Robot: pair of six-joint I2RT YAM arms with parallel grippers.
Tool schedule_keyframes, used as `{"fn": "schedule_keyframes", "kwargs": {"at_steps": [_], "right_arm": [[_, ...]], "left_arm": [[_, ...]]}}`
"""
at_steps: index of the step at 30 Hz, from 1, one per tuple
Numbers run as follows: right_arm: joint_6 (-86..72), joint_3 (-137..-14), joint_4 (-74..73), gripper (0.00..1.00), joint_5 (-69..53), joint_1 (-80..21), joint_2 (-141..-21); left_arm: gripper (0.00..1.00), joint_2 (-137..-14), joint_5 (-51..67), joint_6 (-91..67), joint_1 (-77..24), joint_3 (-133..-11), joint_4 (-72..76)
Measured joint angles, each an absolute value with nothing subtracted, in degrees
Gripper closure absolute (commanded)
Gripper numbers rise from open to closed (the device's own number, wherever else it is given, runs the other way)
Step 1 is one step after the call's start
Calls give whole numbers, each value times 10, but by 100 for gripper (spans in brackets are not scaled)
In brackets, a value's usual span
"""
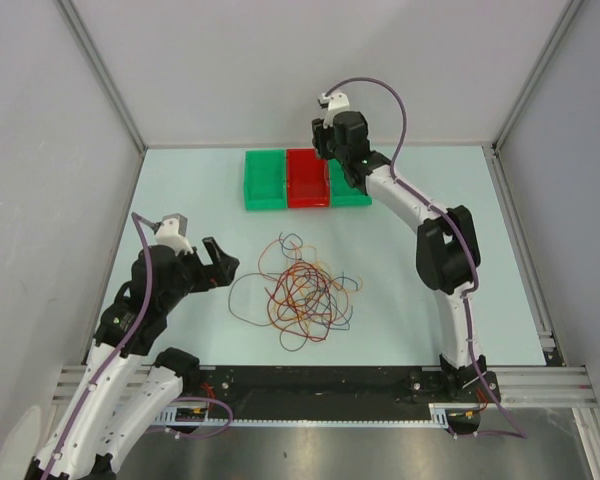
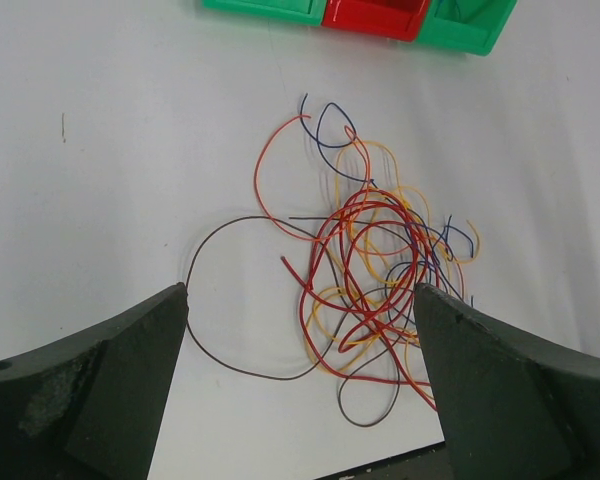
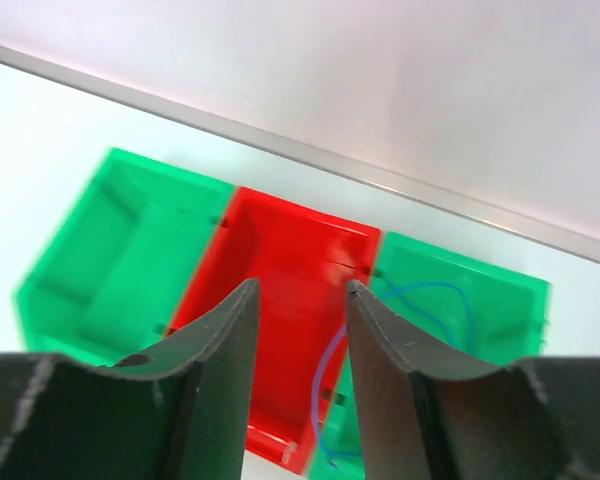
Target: Untangle the cables
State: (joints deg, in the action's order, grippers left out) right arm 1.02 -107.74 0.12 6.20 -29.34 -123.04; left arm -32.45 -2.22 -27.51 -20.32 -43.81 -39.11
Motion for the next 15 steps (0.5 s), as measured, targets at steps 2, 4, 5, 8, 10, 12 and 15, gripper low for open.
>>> {"fn": "schedule_keyframes", "kwargs": {"at_steps": [2,4,5,8,10,12,15], "right_arm": [[-8,-1098,-2,62,42,-293,-1239],[-30,-1108,-6,64,20,-293,-1249],[-39,-1111,-8,65,10,-294,-1256],[-65,-1116,-26,69,-11,-294,-1280],[-78,-1119,-40,71,-21,-294,-1294],[-93,-1119,-62,70,-34,-291,-1304],[-108,-1114,-84,67,-57,-280,-1303]], "left_arm": [[1,-324,-22,-275,-203,-438,-390],[1,-324,-22,-275,-203,-438,-389],[1,-324,-22,-275,-203,-438,-389],[1,-324,-22,-275,-203,-438,-387],[1,-324,-22,-275,-203,-438,-387],[1,-325,-22,-275,-203,-438,-387],[1,-325,-22,-275,-203,-438,-387]]}}
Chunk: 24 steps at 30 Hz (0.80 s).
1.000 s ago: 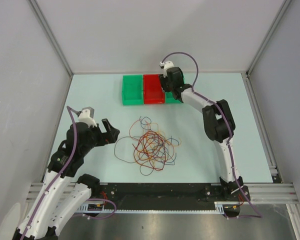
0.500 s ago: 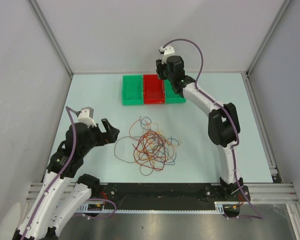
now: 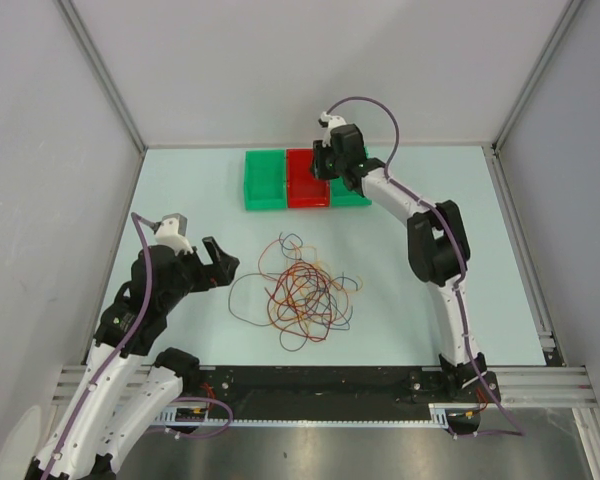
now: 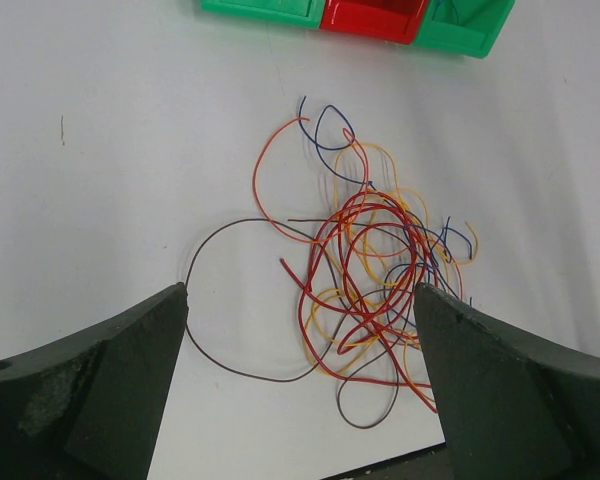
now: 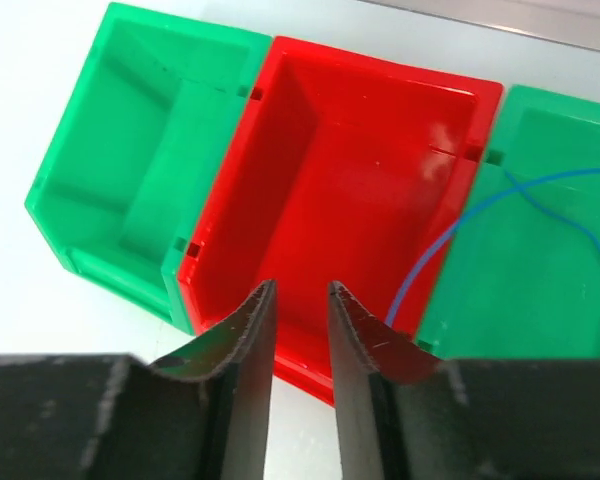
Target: Untangle the cables
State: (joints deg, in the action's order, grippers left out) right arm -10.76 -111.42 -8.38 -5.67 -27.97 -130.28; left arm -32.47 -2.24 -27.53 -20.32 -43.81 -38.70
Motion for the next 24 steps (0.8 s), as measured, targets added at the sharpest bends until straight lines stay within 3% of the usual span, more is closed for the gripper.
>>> {"fn": "schedule_keyframes", "kwargs": {"at_steps": [3,7,12,18,21,22,24], "right_arm": [[-109,-1101,-101,63,-70,-271,-1288],[-112,-1045,-131,46,-63,-272,-1222],[-154,-941,-135,44,-92,-285,-1092],[-317,-851,-103,41,-183,-283,-958],[-416,-848,-90,32,-204,-285,-940],[-444,-848,-91,20,-199,-291,-935],[-507,-852,-113,16,-167,-316,-924]], "left_arm": [[0,-324,-22,-275,-203,-438,-387],[0,-321,-22,-275,-203,-438,-385],[0,-342,-14,-275,-196,-438,-382],[0,-389,-12,-288,-192,-430,-361],[0,-415,-13,-310,-194,-404,-327],[0,-427,-18,-318,-199,-394,-317],[0,-457,-34,-333,-215,-378,-305]]}}
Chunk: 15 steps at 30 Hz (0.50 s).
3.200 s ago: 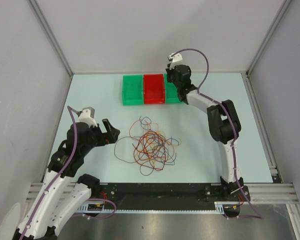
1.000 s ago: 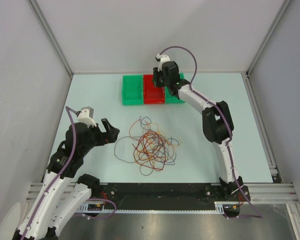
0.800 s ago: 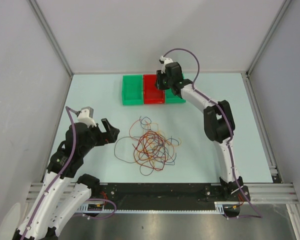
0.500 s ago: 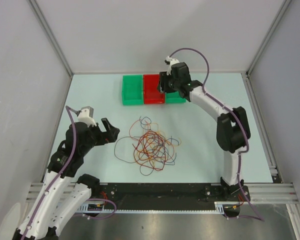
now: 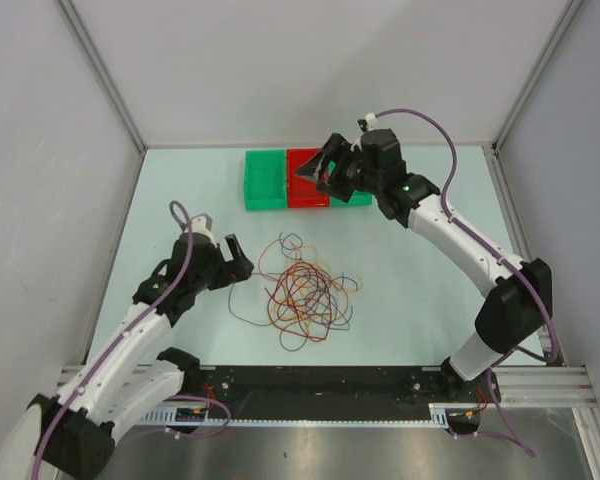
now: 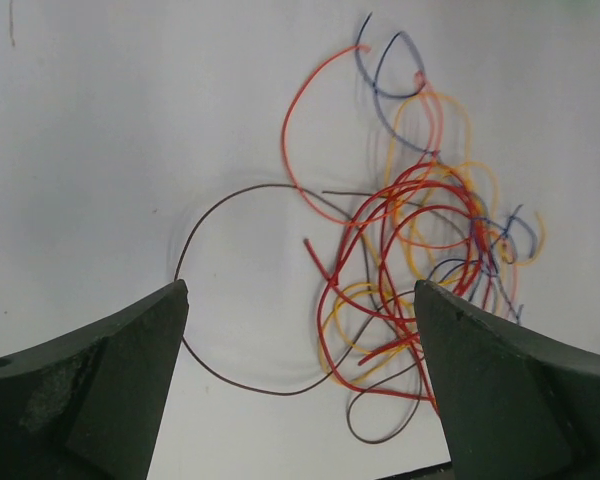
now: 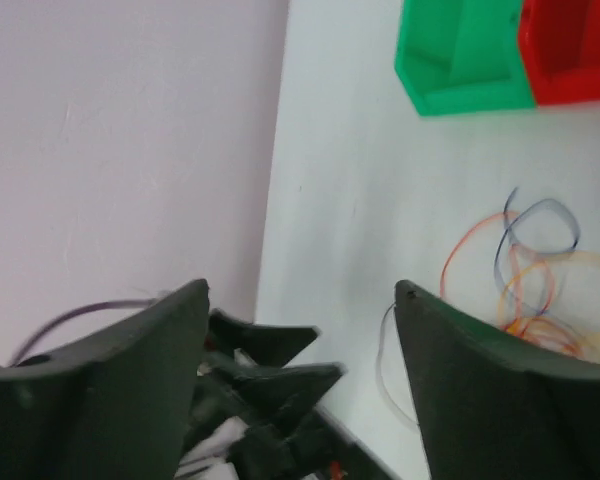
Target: Untangle the cables
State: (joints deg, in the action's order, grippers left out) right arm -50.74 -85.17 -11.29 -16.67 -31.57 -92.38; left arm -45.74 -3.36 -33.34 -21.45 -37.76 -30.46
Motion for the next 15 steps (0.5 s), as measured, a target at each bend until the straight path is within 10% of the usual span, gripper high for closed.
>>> {"fn": "schedule_keyframes", "kwargs": {"at_steps": [15], "right_arm": [[-759,-1019,-301,7,1,-490,-868]], "left_arm": [[4,-567,-149,-480,-364,-330,-276]]}}
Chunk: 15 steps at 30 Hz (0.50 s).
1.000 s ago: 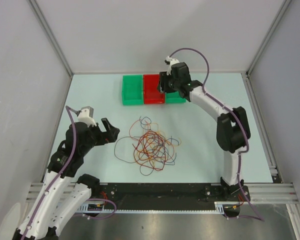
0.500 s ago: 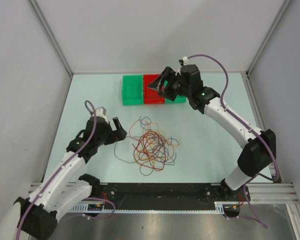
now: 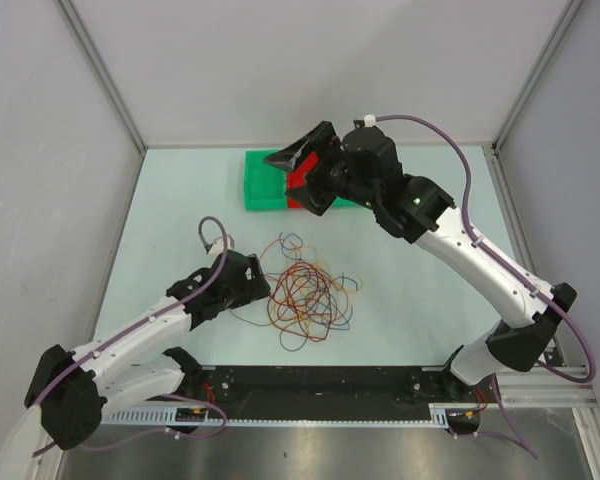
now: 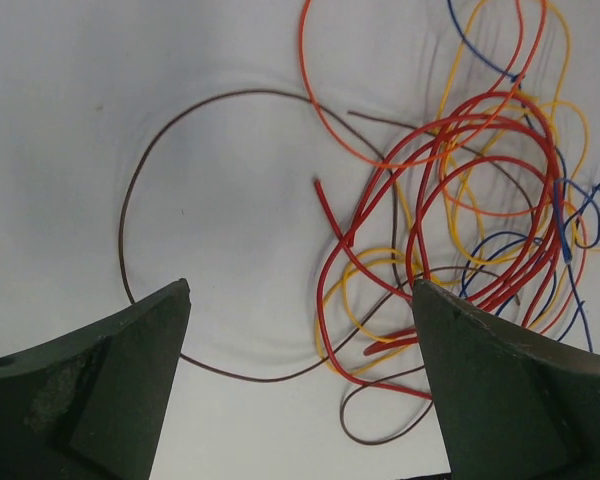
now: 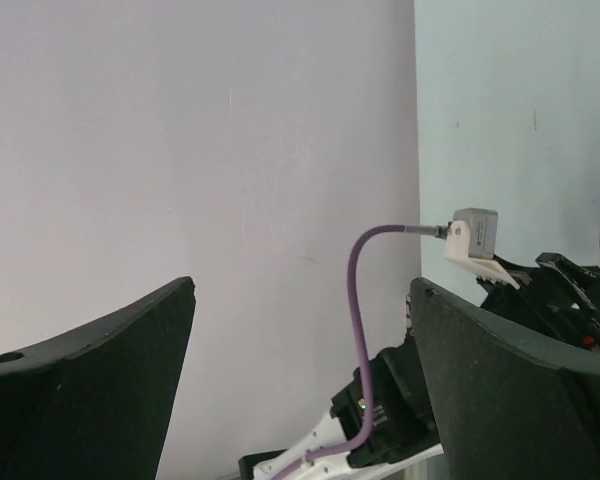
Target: Untangle the cables
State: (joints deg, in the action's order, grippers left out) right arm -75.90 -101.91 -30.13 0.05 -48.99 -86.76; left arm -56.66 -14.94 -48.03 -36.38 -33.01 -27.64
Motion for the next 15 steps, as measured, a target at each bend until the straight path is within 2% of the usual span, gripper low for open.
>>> {"fn": "schedule_keyframes", "kwargs": {"at_steps": [7,15], "right_arm": [[-788,-1039,-310,7,8,-489,-884],[-811,-1047,-296,8,-15,-482,-919]], "left_arm": [[4,-492,-167,-587,-420,-269,-313],[4,-417,-189,-665,-427,-247,-365]]}}
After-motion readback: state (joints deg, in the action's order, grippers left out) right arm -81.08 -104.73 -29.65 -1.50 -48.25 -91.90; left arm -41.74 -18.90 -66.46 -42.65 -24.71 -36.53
